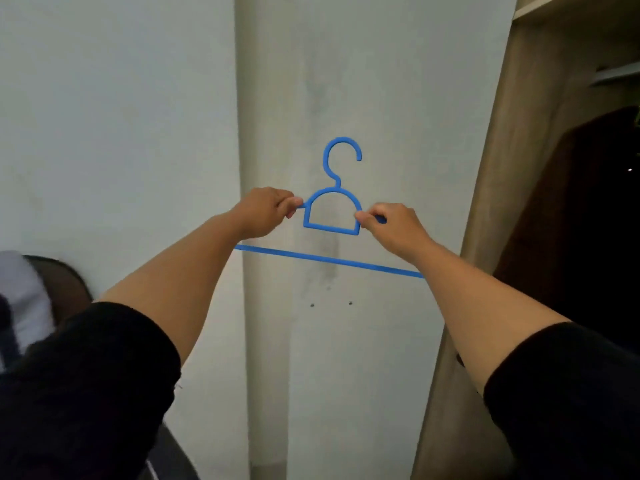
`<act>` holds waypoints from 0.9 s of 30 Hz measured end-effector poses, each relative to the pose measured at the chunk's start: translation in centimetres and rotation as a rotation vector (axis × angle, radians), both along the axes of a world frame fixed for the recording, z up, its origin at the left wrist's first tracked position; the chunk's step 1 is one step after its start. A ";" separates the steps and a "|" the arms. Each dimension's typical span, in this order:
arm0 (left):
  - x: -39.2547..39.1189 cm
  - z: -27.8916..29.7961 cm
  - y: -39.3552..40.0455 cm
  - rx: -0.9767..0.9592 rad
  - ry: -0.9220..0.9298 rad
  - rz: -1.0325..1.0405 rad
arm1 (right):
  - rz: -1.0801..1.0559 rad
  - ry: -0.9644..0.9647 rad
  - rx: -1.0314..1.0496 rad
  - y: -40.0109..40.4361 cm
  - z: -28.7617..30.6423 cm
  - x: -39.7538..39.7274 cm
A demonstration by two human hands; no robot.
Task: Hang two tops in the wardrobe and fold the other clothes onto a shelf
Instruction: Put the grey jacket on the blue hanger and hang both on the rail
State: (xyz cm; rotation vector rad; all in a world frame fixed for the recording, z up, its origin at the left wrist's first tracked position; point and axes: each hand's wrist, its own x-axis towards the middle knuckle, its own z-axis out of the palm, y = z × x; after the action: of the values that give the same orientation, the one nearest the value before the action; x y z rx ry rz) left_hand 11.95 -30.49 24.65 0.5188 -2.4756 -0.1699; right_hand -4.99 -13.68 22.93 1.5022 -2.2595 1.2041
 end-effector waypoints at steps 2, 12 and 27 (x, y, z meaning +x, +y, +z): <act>4.4 0.0 -0.9 0.006 0.007 0.068 | 0.096 -0.021 0.011 -2.0 0.2 3.2; 28.7 -1.8 -5.1 0.036 -0.049 0.448 | 0.527 -0.078 0.132 -13.3 -1.0 24.1; 46.3 -4.6 -16.6 0.130 0.021 0.881 | 0.245 -0.098 -0.019 -26.7 -4.8 37.2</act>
State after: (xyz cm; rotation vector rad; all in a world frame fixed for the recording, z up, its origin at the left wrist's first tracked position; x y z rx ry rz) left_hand 58.21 -47.08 20.02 1.5753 -1.9993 0.0236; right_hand 32.20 -40.36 18.17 1.7917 -2.1633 1.3884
